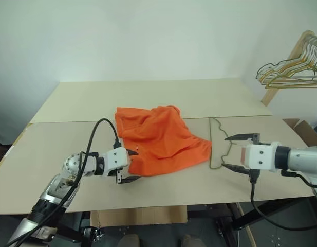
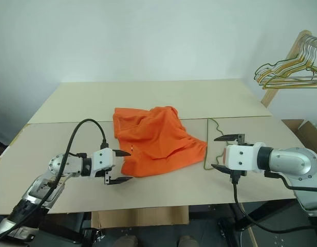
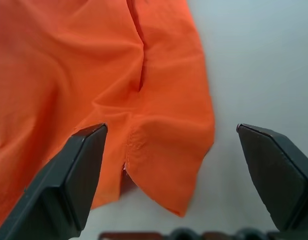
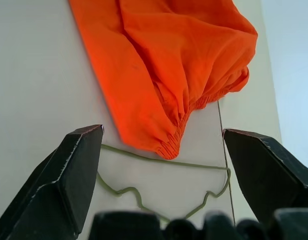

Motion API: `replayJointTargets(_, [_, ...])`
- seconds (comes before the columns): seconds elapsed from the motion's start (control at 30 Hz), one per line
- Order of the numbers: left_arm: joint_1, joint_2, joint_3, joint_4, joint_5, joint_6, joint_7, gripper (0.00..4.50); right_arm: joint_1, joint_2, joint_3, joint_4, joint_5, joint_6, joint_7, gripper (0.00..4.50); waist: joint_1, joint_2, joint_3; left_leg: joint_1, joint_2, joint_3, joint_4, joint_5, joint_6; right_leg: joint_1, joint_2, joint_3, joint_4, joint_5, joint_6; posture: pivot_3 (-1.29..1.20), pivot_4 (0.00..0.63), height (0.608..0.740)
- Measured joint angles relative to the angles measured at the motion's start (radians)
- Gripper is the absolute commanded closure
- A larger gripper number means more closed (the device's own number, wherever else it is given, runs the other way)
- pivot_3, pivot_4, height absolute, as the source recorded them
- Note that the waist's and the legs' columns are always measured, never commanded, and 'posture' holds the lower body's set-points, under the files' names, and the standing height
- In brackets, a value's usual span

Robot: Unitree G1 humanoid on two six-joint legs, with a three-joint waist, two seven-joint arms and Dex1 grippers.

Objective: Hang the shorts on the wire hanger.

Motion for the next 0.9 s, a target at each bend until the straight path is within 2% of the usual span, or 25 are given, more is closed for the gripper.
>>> replayJointTargets(0.17, [-0.016, -0.028, -0.032, 0.064, 0.047, -0.019, 0.003, 0.0, 0.01, 0.004, -0.001, -0.009, -0.002, 0.008, -0.018, 0.07, -0.013, 0.0, 0.0, 0.0, 0.0, 0.0, 0.001, 0.0, 0.0, 0.0, 0.0, 0.0, 0.0, 0.0, 0.0, -0.01, 0.0, 0.74])
replayJointTargets(0.27, [-0.034, -0.035, -0.042, 0.085, 0.062, -0.019, 0.003, 0.53, 0.011, 0.007, -0.001, -0.017, -0.002, 0.008, -0.02, 0.0, -0.015, 0.0, 0.0, 0.0, 0.0, 0.0, 0.001, 0.0, 0.0, 0.0, 0.0, 0.0, 0.0, 0.0, 0.0, 0.0, 0.0, 0.74])
replayJointTargets(0.7, [-0.043, -0.044, -0.041, 0.128, 0.092, -0.034, 0.031, 4.49, -0.032, 0.015, 0.008, 0.001, -0.012, 0.008, -0.02, 0.0, -0.017, 0.0, 0.0, 0.0, 0.0, 0.0, 0.001, 0.0, 0.0, 0.0, 0.0, 0.0, 0.0, 0.0, 0.0, 0.02, 0.0, 0.74])
replayJointTargets(0.9, [-0.025, -0.004, 0.003, 0.122, 0.083, -0.061, 0.033, 4.49, -0.059, 0.04, 0.068, 0.022, -0.099, -0.037, -0.045, 0.0, -0.022, 0.0, 0.0, 0.0, 0.0, 0.0, 0.0, 0.0, 0.0, 0.0, 0.0, 0.0, 0.001, 0.0, 0.0, 0.02, 0.0, 0.74])
